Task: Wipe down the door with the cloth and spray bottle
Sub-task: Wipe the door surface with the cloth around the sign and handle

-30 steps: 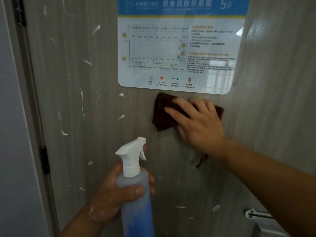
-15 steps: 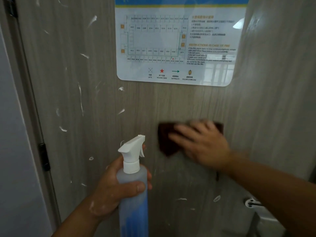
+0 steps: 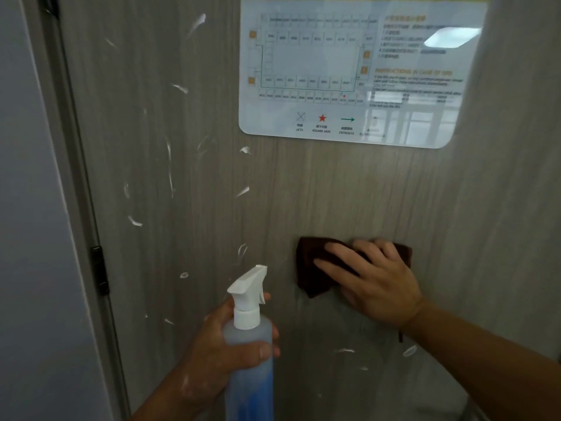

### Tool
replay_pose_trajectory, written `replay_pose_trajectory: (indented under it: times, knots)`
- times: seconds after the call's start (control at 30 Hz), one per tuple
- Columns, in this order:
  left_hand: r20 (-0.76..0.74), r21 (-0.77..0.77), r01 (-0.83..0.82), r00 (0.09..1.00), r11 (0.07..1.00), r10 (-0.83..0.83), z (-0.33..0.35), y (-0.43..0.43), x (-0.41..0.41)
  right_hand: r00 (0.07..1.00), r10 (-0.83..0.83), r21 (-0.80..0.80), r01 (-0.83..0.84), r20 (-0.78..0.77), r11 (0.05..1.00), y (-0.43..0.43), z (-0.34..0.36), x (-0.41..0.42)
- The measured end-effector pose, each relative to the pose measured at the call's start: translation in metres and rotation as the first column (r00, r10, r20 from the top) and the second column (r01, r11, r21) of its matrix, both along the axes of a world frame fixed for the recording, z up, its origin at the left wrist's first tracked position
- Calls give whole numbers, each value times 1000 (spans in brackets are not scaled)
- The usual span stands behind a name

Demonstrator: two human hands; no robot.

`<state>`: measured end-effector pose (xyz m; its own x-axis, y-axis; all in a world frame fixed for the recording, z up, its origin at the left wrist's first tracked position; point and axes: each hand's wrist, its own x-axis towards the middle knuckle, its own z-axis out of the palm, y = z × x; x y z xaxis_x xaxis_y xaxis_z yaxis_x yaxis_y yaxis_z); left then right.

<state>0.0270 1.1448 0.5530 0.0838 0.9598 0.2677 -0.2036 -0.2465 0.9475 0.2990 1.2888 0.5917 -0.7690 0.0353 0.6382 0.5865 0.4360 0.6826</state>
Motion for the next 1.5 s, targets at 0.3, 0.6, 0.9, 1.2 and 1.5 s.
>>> replay_pose_trajectory:
  times: [0.3,0.6,0.9,1.2,1.5]
  knots:
    - [10,-8,87,996,996,-87,-1,7,-18,888,7,72,30,-460,997,-2,104,-51]
    - [-26,-35,100,995,994,-101,-12,-9,-40,905,66,-45,-52,420,998,2,-64,-39]
    - [-48,-6,95,994,995,-95,-4,-10,-48,963,-9,122,43,-269,992,-1,98,-61]
    - [-34,49,119,992,992,-118,1,-7,-38,923,36,-66,-12,382,998,-2,-58,-45]
    - [-17,72,33,999,997,-32,15,-7,-25,962,2,29,7,-272,1000,-4,87,-79]
